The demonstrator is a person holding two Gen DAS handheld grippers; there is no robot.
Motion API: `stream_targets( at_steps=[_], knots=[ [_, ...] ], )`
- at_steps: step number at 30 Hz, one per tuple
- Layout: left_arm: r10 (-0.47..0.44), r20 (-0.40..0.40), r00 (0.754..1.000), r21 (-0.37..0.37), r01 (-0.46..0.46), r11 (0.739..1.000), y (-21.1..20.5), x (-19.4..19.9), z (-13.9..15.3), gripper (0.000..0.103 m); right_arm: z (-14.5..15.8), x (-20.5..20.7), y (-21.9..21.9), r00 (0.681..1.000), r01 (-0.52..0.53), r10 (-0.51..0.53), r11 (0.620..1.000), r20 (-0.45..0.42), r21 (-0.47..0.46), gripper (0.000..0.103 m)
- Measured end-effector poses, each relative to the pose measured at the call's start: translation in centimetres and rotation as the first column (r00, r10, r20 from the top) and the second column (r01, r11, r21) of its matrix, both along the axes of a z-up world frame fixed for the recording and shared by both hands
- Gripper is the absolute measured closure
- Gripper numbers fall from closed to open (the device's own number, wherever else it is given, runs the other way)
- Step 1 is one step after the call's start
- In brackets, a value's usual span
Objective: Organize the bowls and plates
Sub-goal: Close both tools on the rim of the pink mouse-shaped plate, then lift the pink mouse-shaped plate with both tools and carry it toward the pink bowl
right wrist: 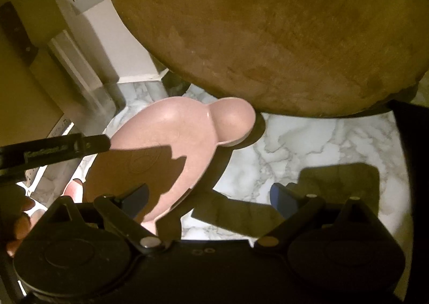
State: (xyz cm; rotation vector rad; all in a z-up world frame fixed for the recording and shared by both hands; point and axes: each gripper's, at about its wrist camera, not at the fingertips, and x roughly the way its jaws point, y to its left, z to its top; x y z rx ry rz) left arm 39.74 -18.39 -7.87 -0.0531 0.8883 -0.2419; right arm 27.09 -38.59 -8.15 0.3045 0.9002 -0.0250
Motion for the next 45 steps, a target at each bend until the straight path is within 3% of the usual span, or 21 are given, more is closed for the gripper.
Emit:
stream_targets(
  at_steps=[13, 15, 19, 20, 21, 30, 45],
  knots=[
    [0.006, -0.087, 0.996, 0.012, -0.005, 1.000, -1.2, 4.3, -2.6, 0.023, -2.5, 3.3, -0.3, 0.994, 0.063, -0.055, 0.994, -0.099, 0.086, 0.043],
    [-0.013, -0.096, 0.995, 0.004, 0.014, 1.000, -1.3, 4.5, -2.9, 0.038, -2.6, 3.5, -0.3, 0.994, 0.065, -0.055, 0.993, -0.099, 0.098, 0.049],
    [-0.031, -0.113, 0.993, 0.017, 0.034, 0.999, -1.7, 4.8, -3.1, 0.053, -2.6, 3.9, -0.4, 0.993, 0.072, -0.060, 0.990, -0.101, 0.121, 0.063],
    [-0.029, -0.120, 0.992, 0.016, 0.031, 0.999, -1.6, 5.0, -3.2, 0.064, -2.6, 3.9, -0.5, 0.993, 0.073, -0.059, 0.989, -0.104, 0.132, 0.066],
    [-0.027, -0.130, 0.991, 0.008, 0.028, 1.000, -1.5, 5.1, -3.3, 0.067, -2.6, 4.0, -0.6, 0.993, 0.073, -0.059, 0.988, -0.106, 0.139, 0.066],
    [-0.020, -0.150, 0.988, -0.032, 0.015, 0.999, -0.5, 5.1, -2.7, 0.081, -2.7, 4.4, -0.5, 0.992, 0.072, -0.053, 0.983, -0.114, 0.171, 0.091],
    [-0.112, -0.202, 0.973, -0.108, 0.091, 0.990, 0.0, -0.9, -0.5, 0.082, -1.6, 2.3, -1.7, 0.991, 0.014, 0.005, 0.991, -0.135, 0.133, 0.094]
  ],
)
